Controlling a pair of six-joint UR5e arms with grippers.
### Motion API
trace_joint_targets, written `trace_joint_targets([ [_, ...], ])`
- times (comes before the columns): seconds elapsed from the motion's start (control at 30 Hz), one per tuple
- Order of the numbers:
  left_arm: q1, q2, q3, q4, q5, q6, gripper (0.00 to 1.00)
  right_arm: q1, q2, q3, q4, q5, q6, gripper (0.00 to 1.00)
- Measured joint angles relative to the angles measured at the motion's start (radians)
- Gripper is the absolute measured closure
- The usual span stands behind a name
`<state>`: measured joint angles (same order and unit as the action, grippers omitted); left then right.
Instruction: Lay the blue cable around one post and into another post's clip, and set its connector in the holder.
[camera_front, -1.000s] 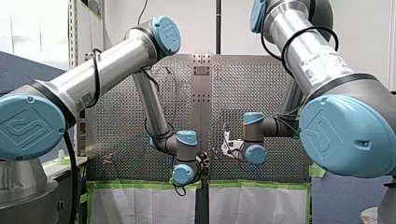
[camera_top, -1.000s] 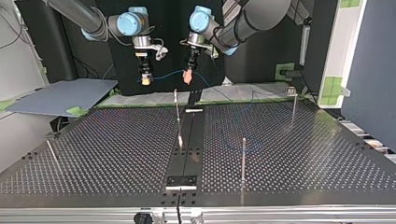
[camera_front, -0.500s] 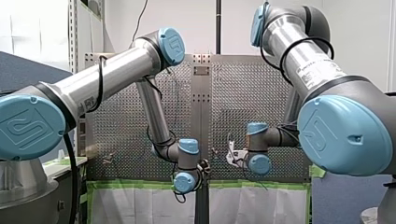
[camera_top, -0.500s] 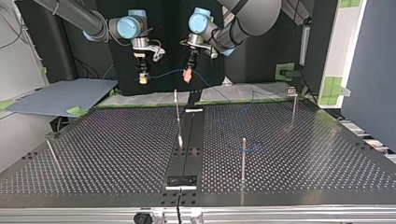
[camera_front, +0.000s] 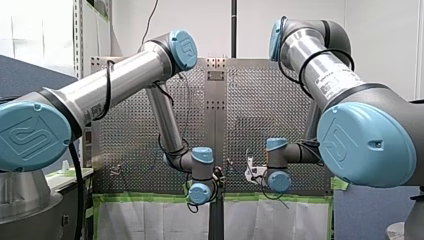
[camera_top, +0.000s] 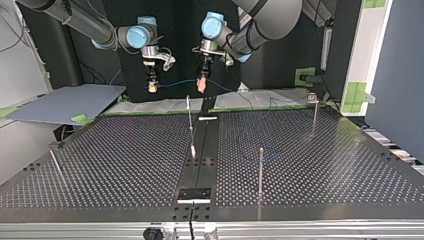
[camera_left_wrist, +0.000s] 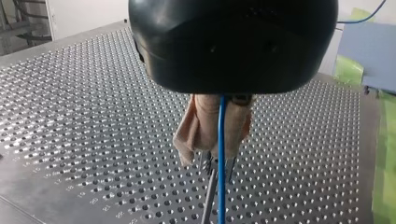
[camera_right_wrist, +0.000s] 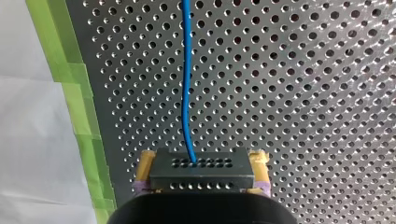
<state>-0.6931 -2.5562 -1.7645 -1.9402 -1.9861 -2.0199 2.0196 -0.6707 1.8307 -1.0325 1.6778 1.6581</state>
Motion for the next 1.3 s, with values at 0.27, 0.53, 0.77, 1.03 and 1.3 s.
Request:
trace_joint_targets([
  [0.27, 0.014, 0.0, 0.009, -0.003, -0.04, 0.04, 0.98, -0.004, 0.003, -0.023, -0.002, 0.0, -0.02, 1.0],
  [0.53, 0.03, 0.0, 0.022, -0.005, -0.032, 0.103, 0.98, -0.007, 0.017, -0.043, -0.018, -0.012, -0.031, 1.0],
  [0.77, 0.035, -0.002, 0.054, -0.037, -0.006, 0.134, 0.98, -0.008, 0.067, -0.098, 0.023, -0.016, -0.035, 1.0],
  [1.03, 0.052, -0.014, 0.095, -0.08, 0.022, 0.127, 0.98, -0.011, 0.074, -0.128, 0.045, -0.019, -0.04, 1.0],
  [1.3, 0.063, -0.025, 0.112, -0.09, 0.031, 0.121, 0.98, -0.02, 0.075, -0.143, 0.049, -0.019, -0.043, 1.0],
])
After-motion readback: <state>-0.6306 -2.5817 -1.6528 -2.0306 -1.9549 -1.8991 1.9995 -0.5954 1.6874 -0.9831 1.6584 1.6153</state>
